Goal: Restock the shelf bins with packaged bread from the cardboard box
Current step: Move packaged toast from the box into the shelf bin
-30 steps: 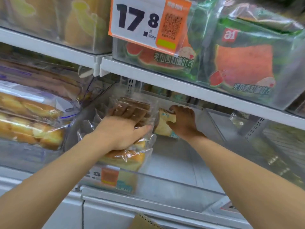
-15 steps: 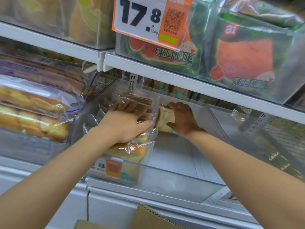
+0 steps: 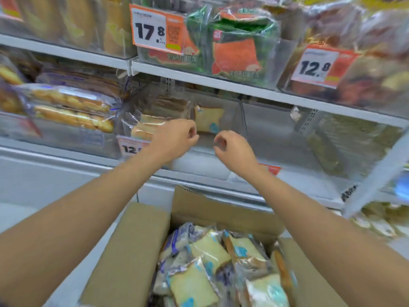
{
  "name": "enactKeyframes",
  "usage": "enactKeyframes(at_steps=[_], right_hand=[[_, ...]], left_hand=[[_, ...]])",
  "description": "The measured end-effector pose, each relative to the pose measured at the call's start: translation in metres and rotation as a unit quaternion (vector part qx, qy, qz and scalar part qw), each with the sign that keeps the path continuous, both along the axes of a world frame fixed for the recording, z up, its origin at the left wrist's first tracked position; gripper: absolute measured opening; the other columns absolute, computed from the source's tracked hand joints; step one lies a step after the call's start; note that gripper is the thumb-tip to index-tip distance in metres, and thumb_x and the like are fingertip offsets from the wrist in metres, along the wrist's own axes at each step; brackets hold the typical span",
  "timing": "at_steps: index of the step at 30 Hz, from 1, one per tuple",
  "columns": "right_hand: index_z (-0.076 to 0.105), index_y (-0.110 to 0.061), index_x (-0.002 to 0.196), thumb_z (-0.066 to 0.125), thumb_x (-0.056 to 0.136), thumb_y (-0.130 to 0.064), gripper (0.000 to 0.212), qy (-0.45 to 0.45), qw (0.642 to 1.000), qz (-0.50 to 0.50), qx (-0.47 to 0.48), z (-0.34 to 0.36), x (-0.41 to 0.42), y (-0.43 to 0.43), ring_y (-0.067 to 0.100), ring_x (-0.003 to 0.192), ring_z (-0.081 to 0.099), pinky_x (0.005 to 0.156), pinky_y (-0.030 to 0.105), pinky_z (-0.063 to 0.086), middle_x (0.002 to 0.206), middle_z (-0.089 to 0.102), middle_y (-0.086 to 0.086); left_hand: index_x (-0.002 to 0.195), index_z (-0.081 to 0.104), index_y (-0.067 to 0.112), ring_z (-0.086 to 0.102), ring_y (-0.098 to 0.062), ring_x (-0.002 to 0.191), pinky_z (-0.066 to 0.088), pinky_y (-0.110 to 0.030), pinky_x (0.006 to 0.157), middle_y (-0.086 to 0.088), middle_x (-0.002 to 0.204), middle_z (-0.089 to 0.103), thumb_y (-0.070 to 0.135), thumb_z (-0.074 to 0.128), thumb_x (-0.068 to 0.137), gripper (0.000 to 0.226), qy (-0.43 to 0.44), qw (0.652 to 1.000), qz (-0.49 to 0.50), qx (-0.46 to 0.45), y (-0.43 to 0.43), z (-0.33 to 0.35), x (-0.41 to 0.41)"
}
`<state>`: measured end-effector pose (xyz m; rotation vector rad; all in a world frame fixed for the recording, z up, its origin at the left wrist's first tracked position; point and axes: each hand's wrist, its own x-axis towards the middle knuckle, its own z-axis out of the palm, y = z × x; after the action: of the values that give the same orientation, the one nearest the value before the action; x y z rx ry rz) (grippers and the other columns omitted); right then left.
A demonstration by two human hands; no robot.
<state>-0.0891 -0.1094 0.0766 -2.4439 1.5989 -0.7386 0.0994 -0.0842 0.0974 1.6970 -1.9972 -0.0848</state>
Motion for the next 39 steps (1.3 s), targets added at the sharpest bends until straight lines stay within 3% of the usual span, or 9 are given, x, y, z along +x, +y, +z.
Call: enactKeyframes(at_steps=[4,9,16,21,25,30,32,35,39], right_hand=[[0.065,-0.018,0.097,0.061,0.083,-0.013,0.016,0.005,0.994,-0.006,0.108,-0.043,-0.048,0.064,0.019,0.080,0.059,0.077,0.037,0.050,0.084,0.064,-0.003],[0.066,-0.017,0.112,0.062,0.088,-0.019,0.024,0.066,0.951,-0.072,0.294,-0.118,-0.125,0.102,0.021,0.103,0.062,0.090,0.033,0.050,0.111,0.067,0.002],[0.056,-0.009,0.120,0.055,0.092,-0.049,0.049,0.097,0.872,-0.167,0.449,-0.198,-0.143,0.107,0.030,0.115,0.058,0.092,0.034,0.047,0.119,0.063,0.010],[0.034,-0.005,0.138,0.076,0.082,-0.033,0.075,-0.003,0.863,-0.221,0.454,-0.210,-0.148,0.098,0.027,0.114,0.057,0.086,0.032,0.048,0.129,0.057,0.011],[0.044,0.001,0.134,0.075,0.084,-0.034,0.068,-0.032,0.846,-0.226,0.482,-0.202,-0.156,0.103,0.023,0.107,0.056,0.087,0.030,0.046,0.130,0.056,0.012],[0.048,-0.006,0.131,0.082,0.076,-0.016,0.065,-0.153,0.855,-0.208,0.451,-0.177,-0.146,0.107,0.018,0.106,0.057,0.083,0.026,0.049,0.125,0.058,0.008],[0.047,-0.011,0.127,0.080,0.077,-0.008,0.060,-0.205,0.861,-0.155,0.439,-0.160,-0.137,0.111,0.015,0.094,0.062,0.067,0.017,0.051,0.116,0.061,0.012],[0.047,-0.018,0.119,0.078,0.075,0.000,0.057,-0.217,0.890,-0.052,0.397,-0.141,-0.116,0.117,0.014,0.094,0.060,0.067,0.014,0.047,0.107,0.066,0.005],[0.052,-0.022,0.119,0.072,0.079,-0.001,0.049,-0.146,0.941,0.016,0.306,-0.134,-0.092,0.121,0.011,0.104,0.059,0.083,0.019,0.045,0.108,0.064,-0.004]], left_hand=[[0.089,0.067,0.021,0.062,-0.021,0.093,0.046,-0.032,0.078,0.002,0.090,0.066,0.031,0.063,0.088,0.011,0.038,0.989,-0.029,0.138,0.042,-0.045,-0.041],[0.089,0.070,0.017,0.059,-0.014,0.085,0.048,-0.029,0.081,0.001,0.089,0.068,0.026,0.064,0.089,0.010,0.095,0.954,-0.051,0.280,0.072,-0.125,-0.068],[0.081,0.069,0.021,0.060,-0.011,0.077,0.048,-0.027,0.072,0.008,0.081,0.067,0.023,0.064,0.089,0.010,0.157,0.913,0.001,0.378,0.094,-0.198,-0.067],[0.079,0.067,0.002,0.050,0.005,0.054,0.041,-0.020,0.060,0.011,0.065,0.062,0.001,0.057,0.091,0.016,0.233,0.896,0.027,0.378,0.100,-0.205,-0.064],[0.086,0.066,0.004,0.054,-0.006,0.058,0.041,-0.016,0.054,0.004,0.064,0.060,0.001,0.058,0.091,0.010,0.287,0.879,0.041,0.378,0.099,-0.202,-0.063],[0.091,0.067,0.012,0.060,-0.019,0.077,0.052,-0.036,0.077,-0.010,0.089,0.067,0.014,0.059,0.093,0.008,0.338,0.853,0.053,0.394,0.097,-0.200,-0.063],[0.098,0.067,0.017,0.060,-0.014,0.087,0.051,-0.035,0.088,-0.005,0.103,0.067,0.027,0.061,0.094,0.013,0.343,0.860,0.050,0.374,0.093,-0.195,-0.063],[0.126,0.059,0.017,0.060,-0.015,0.109,0.045,-0.036,0.100,-0.001,0.123,0.064,0.067,0.060,0.080,0.068,0.328,0.855,0.041,0.399,0.089,-0.183,-0.066],[0.097,0.066,0.017,0.061,-0.010,0.071,0.049,-0.026,0.070,0.003,0.086,0.068,0.059,0.062,0.083,0.045,0.361,0.789,0.011,0.497,0.096,-0.174,-0.060]])
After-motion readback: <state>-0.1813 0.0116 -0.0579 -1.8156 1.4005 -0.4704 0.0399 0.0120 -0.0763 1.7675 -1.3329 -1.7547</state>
